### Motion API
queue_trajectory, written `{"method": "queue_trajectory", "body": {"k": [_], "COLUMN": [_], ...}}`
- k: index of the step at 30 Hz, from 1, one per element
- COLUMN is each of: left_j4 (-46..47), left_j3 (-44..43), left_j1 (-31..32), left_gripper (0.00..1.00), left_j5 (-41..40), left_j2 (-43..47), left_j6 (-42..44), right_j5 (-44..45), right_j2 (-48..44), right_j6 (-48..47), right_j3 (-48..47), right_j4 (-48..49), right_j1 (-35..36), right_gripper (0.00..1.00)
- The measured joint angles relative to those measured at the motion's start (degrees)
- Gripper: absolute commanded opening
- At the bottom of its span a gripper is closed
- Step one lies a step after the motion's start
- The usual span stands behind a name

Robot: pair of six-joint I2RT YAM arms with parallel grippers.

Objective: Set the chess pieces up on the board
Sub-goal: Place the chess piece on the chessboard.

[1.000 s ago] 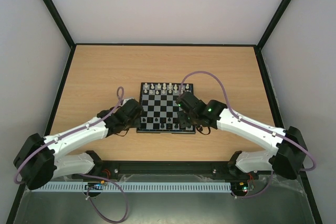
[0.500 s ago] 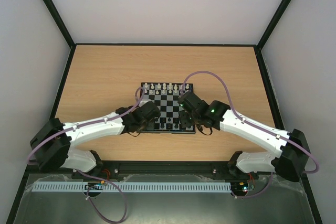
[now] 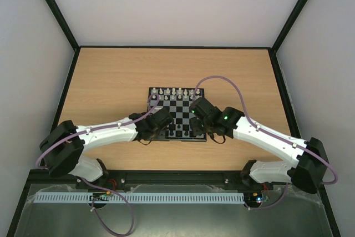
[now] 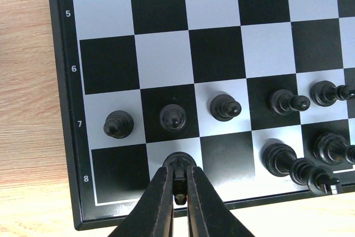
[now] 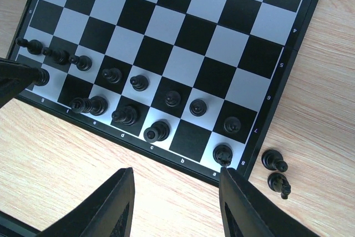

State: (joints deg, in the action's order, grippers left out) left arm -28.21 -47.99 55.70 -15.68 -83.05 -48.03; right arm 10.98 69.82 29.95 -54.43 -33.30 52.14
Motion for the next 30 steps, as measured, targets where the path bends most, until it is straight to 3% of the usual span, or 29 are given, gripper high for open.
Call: {"method": "queue_trajectory", "body": {"k": [30], "left_j4": [0.11], "left_j3": [0.44], "left_j1": [0.7], "left_gripper": [0.07], "left_j5": [0.02], "left_j2": [-1.4], "left_j6": [-0.22], "right_j5": [0.0], "right_j2": [0.0], "right_j6": [-0.02], "right_j3": [0.74], "right_j4": [0.04], "right_j1": [-0.07], "right_gripper": [0.43]}}
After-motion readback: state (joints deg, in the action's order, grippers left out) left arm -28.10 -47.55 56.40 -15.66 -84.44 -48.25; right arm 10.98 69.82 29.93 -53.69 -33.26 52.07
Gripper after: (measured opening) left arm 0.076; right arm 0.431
